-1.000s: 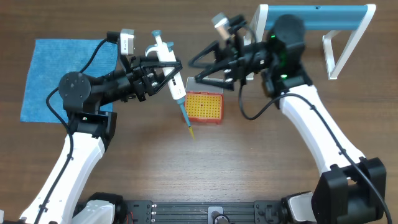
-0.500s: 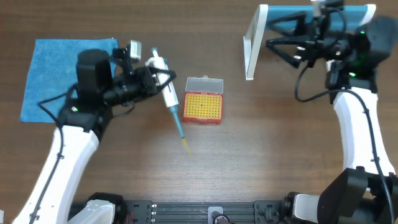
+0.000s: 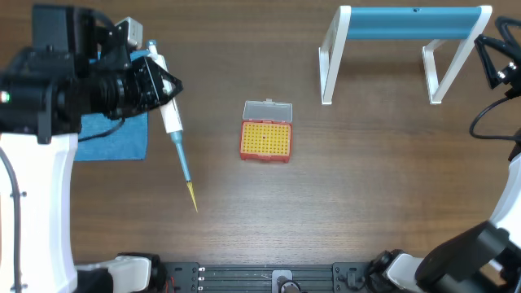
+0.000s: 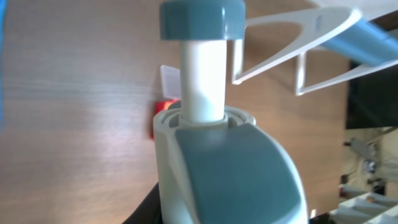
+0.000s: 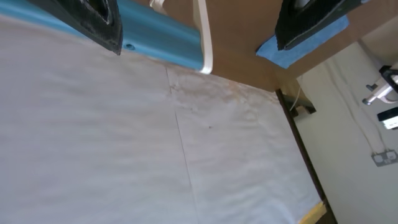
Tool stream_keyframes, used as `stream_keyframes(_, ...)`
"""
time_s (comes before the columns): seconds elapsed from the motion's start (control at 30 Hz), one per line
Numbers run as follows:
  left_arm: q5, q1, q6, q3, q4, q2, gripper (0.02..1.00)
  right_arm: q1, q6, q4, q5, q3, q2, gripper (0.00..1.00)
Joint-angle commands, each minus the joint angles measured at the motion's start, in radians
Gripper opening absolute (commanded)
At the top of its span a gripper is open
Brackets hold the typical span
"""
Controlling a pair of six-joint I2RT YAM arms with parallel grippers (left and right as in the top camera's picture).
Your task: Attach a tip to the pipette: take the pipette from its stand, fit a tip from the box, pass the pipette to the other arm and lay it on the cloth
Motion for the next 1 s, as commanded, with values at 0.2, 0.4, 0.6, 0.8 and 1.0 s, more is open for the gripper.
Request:
stream_keyframes(0.2, -0.18, 0.094, 0.208, 0.161, -0.227, 0.221, 0.027, 0.096, -0.385, -0.787, 0.536, 0.013, -0.482, 0.805)
stream_keyframes(0.4, -0.222, 0.256, 0.404, 0.161, -0.24, 0.304, 0.027, 0.221, -0.665, -1.53, 0.859, 0.013, -0.756, 0.974)
stream_keyframes(0.6, -0.308, 0.341, 0.561, 0.161, -0.189, 0.473, 0.027, 0.244, -0.703, -1.828, 1.044, 0.013, -0.999, 0.974)
stream_keyframes(0.8, -0.388, 0.344, 0.65, 0.161, -0.063, 0.641, 0.025, 0.244, -0.735, -1.797, 1.004, 0.012, -1.148, 0.991)
stream_keyframes(1.0, -0.385, 0.37, 0.718, 0.161, 0.064, 0.703, 0.027, 0.244, -0.723, -1.786, 1.016, -0.043, -1.461, 0.974)
